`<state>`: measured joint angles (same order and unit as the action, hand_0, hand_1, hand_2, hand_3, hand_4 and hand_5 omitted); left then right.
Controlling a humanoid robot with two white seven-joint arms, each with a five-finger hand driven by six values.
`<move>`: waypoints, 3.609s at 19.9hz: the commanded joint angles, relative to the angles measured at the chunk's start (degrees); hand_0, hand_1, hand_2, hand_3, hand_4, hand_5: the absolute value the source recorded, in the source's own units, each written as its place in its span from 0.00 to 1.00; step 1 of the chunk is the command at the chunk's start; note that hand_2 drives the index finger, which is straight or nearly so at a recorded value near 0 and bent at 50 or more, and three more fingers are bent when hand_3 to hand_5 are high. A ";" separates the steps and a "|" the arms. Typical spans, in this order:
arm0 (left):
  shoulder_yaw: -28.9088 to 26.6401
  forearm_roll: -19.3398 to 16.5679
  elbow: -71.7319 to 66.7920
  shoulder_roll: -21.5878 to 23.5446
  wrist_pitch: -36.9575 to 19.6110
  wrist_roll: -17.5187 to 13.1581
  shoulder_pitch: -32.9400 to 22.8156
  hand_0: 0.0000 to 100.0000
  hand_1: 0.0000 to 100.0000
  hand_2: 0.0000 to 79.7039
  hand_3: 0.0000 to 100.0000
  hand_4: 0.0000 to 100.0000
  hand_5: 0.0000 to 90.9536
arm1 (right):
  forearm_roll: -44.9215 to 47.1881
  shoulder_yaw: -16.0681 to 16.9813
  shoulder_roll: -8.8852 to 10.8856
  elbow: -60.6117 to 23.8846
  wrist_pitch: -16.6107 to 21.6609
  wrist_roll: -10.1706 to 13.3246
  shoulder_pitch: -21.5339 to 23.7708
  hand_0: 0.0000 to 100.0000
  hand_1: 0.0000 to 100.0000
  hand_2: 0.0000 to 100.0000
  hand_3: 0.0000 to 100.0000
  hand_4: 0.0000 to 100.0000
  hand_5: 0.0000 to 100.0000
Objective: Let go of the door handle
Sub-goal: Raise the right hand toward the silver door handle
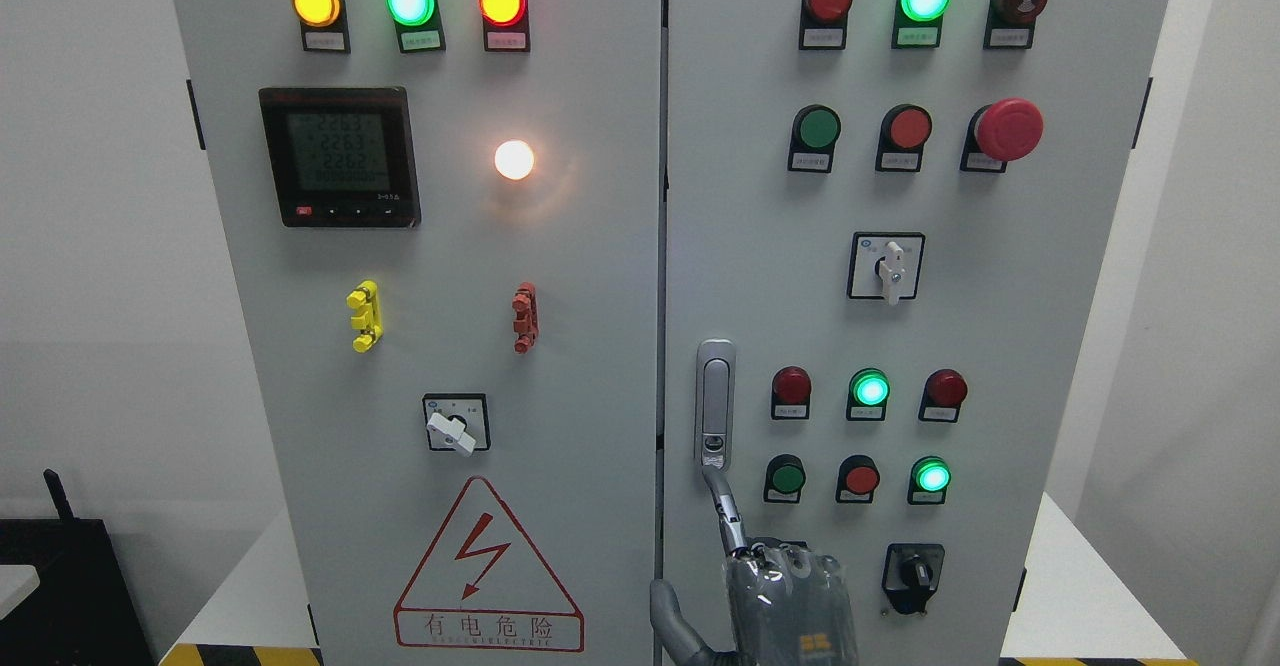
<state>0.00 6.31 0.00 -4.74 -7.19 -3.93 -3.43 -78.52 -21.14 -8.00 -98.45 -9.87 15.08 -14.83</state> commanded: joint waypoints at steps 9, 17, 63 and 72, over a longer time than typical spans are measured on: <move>0.70 0.02 0.88 0.00 -0.02 -0.02 0.00 0.12 0.39 0.00 0.00 0.00 0.00 | -0.41 -0.57 -0.09 3.44 -2.43 -1.99 -1.52 0.34 0.38 0.08 1.00 1.00 1.00; 0.70 -0.07 0.88 0.00 -0.02 -0.02 0.00 0.12 0.39 0.00 0.00 0.00 0.00 | -0.41 -0.39 -0.09 3.53 -2.43 -2.25 -2.22 0.34 0.37 0.08 1.00 1.00 1.00; 0.70 0.02 0.88 0.00 -0.02 -0.02 0.00 0.12 0.39 0.00 0.00 0.00 0.00 | -0.41 0.66 -0.17 4.50 -2.61 -3.66 -3.37 0.34 0.36 0.11 1.00 1.00 1.00; 0.70 -0.07 0.88 0.00 -0.02 -0.02 0.00 0.12 0.39 0.00 0.00 0.00 0.00 | -0.15 0.57 -0.17 3.80 -2.17 -1.90 -3.01 0.34 0.36 0.11 1.00 1.00 1.00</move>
<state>0.00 6.32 0.00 -4.75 -7.19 -3.93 -3.43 -78.77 -20.51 -8.17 -94.19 -12.32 12.18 -17.94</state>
